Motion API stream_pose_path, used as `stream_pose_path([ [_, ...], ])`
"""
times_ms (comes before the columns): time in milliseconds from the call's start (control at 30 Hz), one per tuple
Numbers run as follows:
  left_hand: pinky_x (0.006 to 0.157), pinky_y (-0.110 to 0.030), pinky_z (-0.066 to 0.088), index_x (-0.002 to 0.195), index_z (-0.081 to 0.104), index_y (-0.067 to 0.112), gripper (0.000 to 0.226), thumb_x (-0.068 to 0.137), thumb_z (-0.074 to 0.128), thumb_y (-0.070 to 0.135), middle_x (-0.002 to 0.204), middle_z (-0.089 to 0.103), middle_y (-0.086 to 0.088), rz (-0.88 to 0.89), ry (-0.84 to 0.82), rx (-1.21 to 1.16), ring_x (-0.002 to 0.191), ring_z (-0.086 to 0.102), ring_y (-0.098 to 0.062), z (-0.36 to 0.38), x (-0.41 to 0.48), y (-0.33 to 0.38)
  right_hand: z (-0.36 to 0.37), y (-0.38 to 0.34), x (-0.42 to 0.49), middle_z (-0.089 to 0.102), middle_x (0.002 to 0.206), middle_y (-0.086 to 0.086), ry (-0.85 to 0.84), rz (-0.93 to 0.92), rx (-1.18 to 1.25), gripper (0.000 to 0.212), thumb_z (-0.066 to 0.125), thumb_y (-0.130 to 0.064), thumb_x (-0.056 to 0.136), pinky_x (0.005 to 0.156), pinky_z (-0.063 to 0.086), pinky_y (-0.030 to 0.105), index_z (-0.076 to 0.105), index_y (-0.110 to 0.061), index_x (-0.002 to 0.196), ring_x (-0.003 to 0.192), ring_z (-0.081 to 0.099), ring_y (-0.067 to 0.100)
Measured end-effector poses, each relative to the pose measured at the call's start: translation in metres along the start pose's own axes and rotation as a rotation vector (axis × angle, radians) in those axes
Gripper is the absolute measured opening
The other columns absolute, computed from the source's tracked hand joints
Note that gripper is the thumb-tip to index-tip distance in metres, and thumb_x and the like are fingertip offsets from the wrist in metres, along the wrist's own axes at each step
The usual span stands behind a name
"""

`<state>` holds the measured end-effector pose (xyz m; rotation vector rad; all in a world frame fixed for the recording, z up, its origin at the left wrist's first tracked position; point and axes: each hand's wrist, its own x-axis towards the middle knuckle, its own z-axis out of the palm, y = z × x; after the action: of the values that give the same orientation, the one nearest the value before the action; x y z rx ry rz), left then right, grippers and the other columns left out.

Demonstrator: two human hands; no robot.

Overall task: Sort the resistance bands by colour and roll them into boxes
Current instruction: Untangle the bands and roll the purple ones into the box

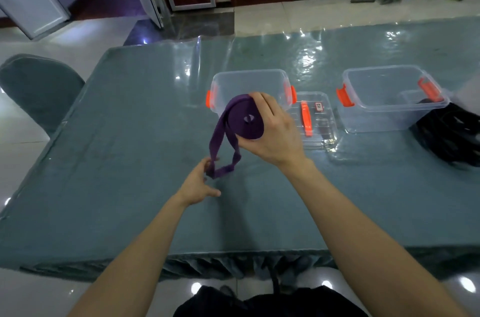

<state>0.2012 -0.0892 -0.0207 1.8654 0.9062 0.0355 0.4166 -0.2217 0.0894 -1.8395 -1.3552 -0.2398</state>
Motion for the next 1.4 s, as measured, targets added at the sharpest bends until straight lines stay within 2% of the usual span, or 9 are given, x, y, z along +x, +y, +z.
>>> stream_pose_path([
  [100, 0.108, -0.027, 0.044, 0.133, 0.07, 0.011, 0.061, 0.079, 0.086, -0.01, 0.137, 0.064, -0.003, 0.047, -0.069, 0.245, 0.127, 0.06, -0.022, 0.02, 0.005, -0.012, 0.006, 0.013, -0.02, 0.06, 0.14, -0.003, 0.039, 0.093, 0.05, 0.091, 0.09, -0.047, 0.07, 0.099, 0.055, 0.029, 0.053, -0.015, 0.147, 0.122, 0.063, 0.019],
  [233, 0.103, -0.041, 0.055, 0.108, 0.077, 0.01, 0.025, 0.092, 0.07, -0.008, 0.114, 0.079, -0.01, -0.018, 0.063, 0.393, 0.114, 0.074, -0.031, 0.024, 0.004, -0.033, 0.01, 0.059, -0.063, 0.058, 0.132, -0.015, 0.004, 0.355, 0.055, 0.09, 0.085, -0.056, 0.066, 0.093, 0.053, 0.021, 0.05, -0.028, 0.144, 0.108, 0.06, 0.008],
  [467, 0.064, -0.039, 0.054, 0.103, 0.049, 0.03, 0.027, 0.094, 0.075, 0.029, 0.081, 0.072, 0.007, 0.046, 0.785, 0.475, 0.073, 0.073, -0.029, -0.026, -0.002, -0.03, 0.01, 0.133, -0.137, 0.061, 0.114, -0.02, -0.224, 0.62, -0.059, 0.08, 0.083, -0.059, 0.059, 0.077, 0.05, 0.022, 0.053, -0.035, 0.13, 0.09, 0.061, 0.007],
  [567, 0.072, -0.043, 0.054, 0.107, 0.055, 0.027, 0.022, 0.1, 0.068, 0.043, 0.091, 0.077, -0.006, -0.226, 0.537, 0.653, 0.089, 0.075, -0.038, -0.012, 0.002, -0.039, 0.025, 0.145, -0.163, 0.069, 0.118, -0.003, -0.429, 0.594, -0.143, 0.083, 0.084, -0.059, 0.064, 0.088, 0.057, 0.04, 0.056, -0.02, 0.132, 0.101, 0.069, 0.027],
  [833, 0.082, -0.039, 0.056, 0.121, 0.062, 0.009, 0.031, 0.095, 0.078, 0.018, 0.11, 0.07, -0.009, -0.419, 0.0, 0.188, 0.095, 0.066, -0.024, 0.065, -0.017, -0.041, 0.047, 0.155, -0.183, 0.063, 0.114, 0.01, -0.456, 0.512, -0.179, 0.082, 0.085, -0.055, 0.063, 0.095, 0.052, 0.045, 0.061, -0.005, 0.123, 0.112, 0.052, 0.031],
  [967, 0.115, -0.044, 0.044, 0.146, 0.051, 0.016, 0.063, 0.089, 0.072, 0.001, 0.142, 0.051, -0.013, -0.362, -0.132, 0.587, 0.133, 0.052, -0.033, 0.06, -0.048, -0.055, 0.047, 0.159, -0.182, 0.055, 0.116, 0.011, -0.465, 0.528, -0.161, 0.085, 0.086, -0.055, 0.062, 0.092, 0.053, 0.045, 0.06, -0.004, 0.124, 0.114, 0.048, 0.032],
  [1067, 0.109, -0.045, 0.043, 0.149, 0.043, 0.016, 0.068, 0.088, 0.064, -0.006, 0.141, 0.053, -0.017, -0.345, -0.096, 0.779, 0.13, 0.053, -0.039, 0.063, -0.062, -0.061, 0.049, 0.157, -0.179, 0.052, 0.116, 0.011, -0.481, 0.537, -0.162, 0.084, 0.087, -0.057, 0.06, 0.089, 0.054, 0.046, 0.061, -0.004, 0.12, 0.114, 0.048, 0.032],
  [1167, 0.087, -0.04, 0.055, 0.13, 0.043, 0.016, 0.051, 0.092, 0.064, -0.012, 0.114, 0.071, -0.013, -0.212, -0.044, 0.466, 0.103, 0.07, -0.031, 0.068, -0.064, -0.049, 0.054, 0.145, -0.171, 0.052, 0.114, 0.01, -0.49, 0.494, -0.121, 0.08, 0.084, -0.058, 0.061, 0.091, 0.054, 0.045, 0.062, -0.005, 0.117, 0.112, 0.049, 0.031],
  [1400, 0.092, -0.04, 0.065, 0.114, 0.042, 0.03, 0.062, 0.091, 0.065, -0.023, 0.104, 0.083, -0.006, 0.005, 0.346, -0.156, 0.108, 0.081, -0.023, 0.011, -0.049, -0.001, 0.072, 0.105, -0.122, 0.051, 0.121, 0.004, -0.441, 0.337, -0.016, 0.089, 0.084, -0.062, 0.061, 0.089, 0.056, 0.037, 0.06, -0.009, 0.129, 0.115, 0.049, 0.024],
])
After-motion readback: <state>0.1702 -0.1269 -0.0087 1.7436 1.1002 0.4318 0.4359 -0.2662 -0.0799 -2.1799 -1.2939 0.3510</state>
